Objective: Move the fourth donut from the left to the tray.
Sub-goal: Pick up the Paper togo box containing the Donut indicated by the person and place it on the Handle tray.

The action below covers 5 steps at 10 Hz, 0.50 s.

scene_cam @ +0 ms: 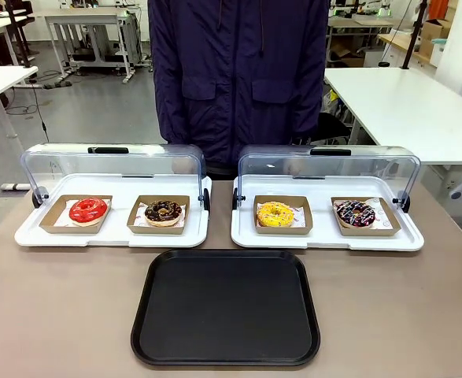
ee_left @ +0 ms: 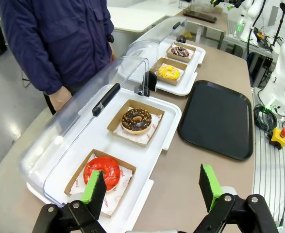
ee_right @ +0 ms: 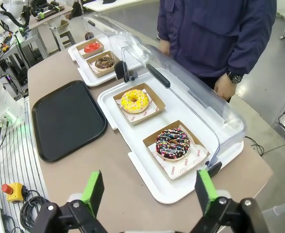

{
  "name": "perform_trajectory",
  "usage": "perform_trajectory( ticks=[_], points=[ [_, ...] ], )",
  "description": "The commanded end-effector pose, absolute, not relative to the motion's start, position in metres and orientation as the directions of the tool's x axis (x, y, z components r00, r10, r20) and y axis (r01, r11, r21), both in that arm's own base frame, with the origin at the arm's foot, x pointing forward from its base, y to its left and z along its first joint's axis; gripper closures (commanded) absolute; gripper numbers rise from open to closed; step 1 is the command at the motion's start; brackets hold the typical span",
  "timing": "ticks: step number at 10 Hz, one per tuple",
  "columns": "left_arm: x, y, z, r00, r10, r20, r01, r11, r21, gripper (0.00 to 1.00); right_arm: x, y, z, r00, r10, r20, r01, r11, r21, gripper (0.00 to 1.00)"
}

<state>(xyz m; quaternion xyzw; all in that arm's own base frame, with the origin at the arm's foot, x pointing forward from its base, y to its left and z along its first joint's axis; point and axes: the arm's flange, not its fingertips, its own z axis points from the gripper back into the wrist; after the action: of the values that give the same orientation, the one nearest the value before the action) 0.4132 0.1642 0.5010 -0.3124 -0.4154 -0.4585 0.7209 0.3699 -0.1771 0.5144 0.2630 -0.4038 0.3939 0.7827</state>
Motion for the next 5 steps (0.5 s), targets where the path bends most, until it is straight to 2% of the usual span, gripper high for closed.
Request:
perform_trajectory(
  ticks=[1, 5],
  points=[
    [0.4128, 0.1640, 0.5025, 0.222, -0.394, 0.892, 0.924, 0.376, -0.064, 0.00, 0.3728, -0.1779, 0.5142, 0.329, 0.395, 0.858, -0.839, 0.539, 0.074, 0.00],
    [0.4128, 0.1640, 0.5025, 0.222, -0.394, 0.892, 0.924, 0.376, -0.064, 0.00, 0.3728, -0.1779, 0.5142, 0.329, 0.395, 0.858, -0.839, 0.539, 0.074, 0.00]
  ],
)
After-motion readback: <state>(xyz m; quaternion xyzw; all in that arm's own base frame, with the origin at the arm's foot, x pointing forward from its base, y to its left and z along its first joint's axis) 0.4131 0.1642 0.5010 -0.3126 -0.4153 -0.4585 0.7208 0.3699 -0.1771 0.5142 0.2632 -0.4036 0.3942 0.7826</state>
